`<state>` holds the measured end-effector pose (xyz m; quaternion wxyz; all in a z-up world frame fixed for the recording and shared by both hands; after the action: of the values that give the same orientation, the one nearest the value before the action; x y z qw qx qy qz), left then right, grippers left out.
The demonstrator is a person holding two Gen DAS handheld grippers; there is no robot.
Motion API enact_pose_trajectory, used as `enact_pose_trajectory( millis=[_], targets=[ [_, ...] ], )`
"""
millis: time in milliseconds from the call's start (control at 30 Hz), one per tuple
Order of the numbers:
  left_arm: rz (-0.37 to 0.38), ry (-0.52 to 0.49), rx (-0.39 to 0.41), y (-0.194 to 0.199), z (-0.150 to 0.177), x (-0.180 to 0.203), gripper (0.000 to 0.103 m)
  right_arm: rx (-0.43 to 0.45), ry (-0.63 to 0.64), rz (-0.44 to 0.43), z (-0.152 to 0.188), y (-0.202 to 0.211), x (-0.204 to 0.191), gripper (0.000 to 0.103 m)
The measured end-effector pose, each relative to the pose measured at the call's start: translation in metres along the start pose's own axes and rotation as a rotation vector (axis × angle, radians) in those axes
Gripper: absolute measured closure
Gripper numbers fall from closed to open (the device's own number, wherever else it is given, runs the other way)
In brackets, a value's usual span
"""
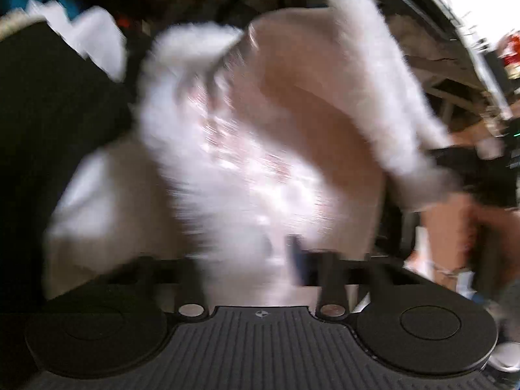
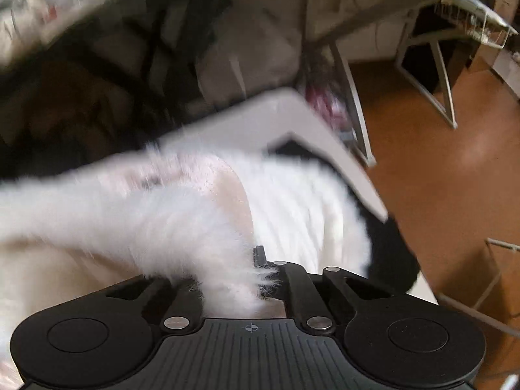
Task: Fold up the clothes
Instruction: 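Lift the pink jacket up off the pile with both grippers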
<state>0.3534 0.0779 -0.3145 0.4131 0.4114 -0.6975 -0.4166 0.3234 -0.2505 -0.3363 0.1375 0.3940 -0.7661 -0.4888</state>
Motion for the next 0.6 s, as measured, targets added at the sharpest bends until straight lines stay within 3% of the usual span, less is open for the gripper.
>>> enact_pose_trajectory(
  millis=[67, 200, 333, 600],
  targets=[
    [-0.068, 0.011, 0.069, 0.014, -0.01, -0.008, 0.091, 0.131, 0.01, -0.079, -0.031, 0.037, -0.006, 0.1],
    [-0.085, 0.1, 0.241, 0.071, -0.042, -0.019, 0.094, 0.397, 0.056, -0.259, -0.097, 0.128, -0.021, 0.1],
    [-0.19, 0.147, 0.446, 0.145, -0.077, -0.015, 0.094, 0.5, -0.046, -0.417, -0.151, 0.195, -0.011, 0.1],
    [-0.211, 0.181, 0.724, 0.266, -0.094, 0.055, 0.095, 0.676, -0.03, -0.729, -0.229, 0.352, 0.034, 0.101]
  ],
)
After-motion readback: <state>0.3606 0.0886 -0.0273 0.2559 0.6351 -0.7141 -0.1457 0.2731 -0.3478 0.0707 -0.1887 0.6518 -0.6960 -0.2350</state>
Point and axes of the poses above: each gripper's, at about its wrist camera, not at the fingertips, and y roughly against the way its jaws point, x to its right, z to its underside, the point moved 10 cm from there along -y, roughly the way its jaws point, and after that the axes turned 3 degrees about -z, right-handed, at the moved point
